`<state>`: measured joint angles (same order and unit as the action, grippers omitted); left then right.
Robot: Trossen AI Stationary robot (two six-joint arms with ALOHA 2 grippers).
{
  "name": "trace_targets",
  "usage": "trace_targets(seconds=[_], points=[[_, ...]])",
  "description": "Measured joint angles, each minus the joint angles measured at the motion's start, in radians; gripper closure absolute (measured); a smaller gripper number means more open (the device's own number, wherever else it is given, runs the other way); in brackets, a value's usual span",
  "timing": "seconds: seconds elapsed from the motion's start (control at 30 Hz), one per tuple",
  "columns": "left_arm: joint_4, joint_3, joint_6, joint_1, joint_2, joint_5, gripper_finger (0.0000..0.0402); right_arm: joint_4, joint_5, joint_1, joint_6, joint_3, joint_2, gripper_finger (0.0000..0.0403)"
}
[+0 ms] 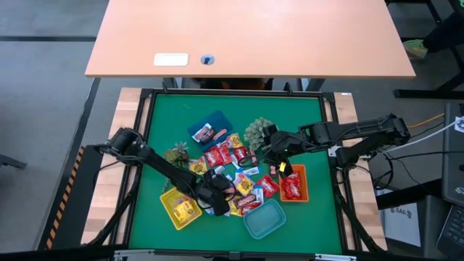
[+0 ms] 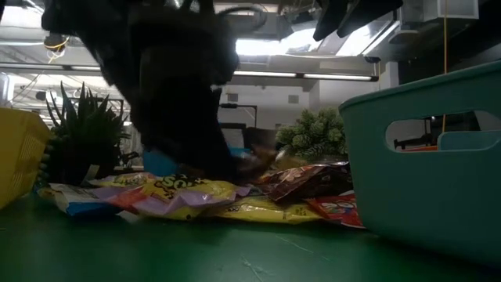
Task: Sort candy
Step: Put the brown chocolate into the blue bin
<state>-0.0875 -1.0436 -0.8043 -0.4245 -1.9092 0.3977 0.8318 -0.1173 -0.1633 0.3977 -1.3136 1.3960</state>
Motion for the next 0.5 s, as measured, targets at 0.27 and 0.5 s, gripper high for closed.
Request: trace_targets(seconds=[0.27,0.5], points=[[-0.013,0.000,0.003,0.017,0.078,-0.026,0.0305,0.000,-0.002,0.000,0.000,0.000,0.000,0.0155],[-0.073,-0.001,0.003,0.056,0.161,-0.024,0.0305,0.001,0.005,0.000,0.000,0.000,0.000,0.0155]])
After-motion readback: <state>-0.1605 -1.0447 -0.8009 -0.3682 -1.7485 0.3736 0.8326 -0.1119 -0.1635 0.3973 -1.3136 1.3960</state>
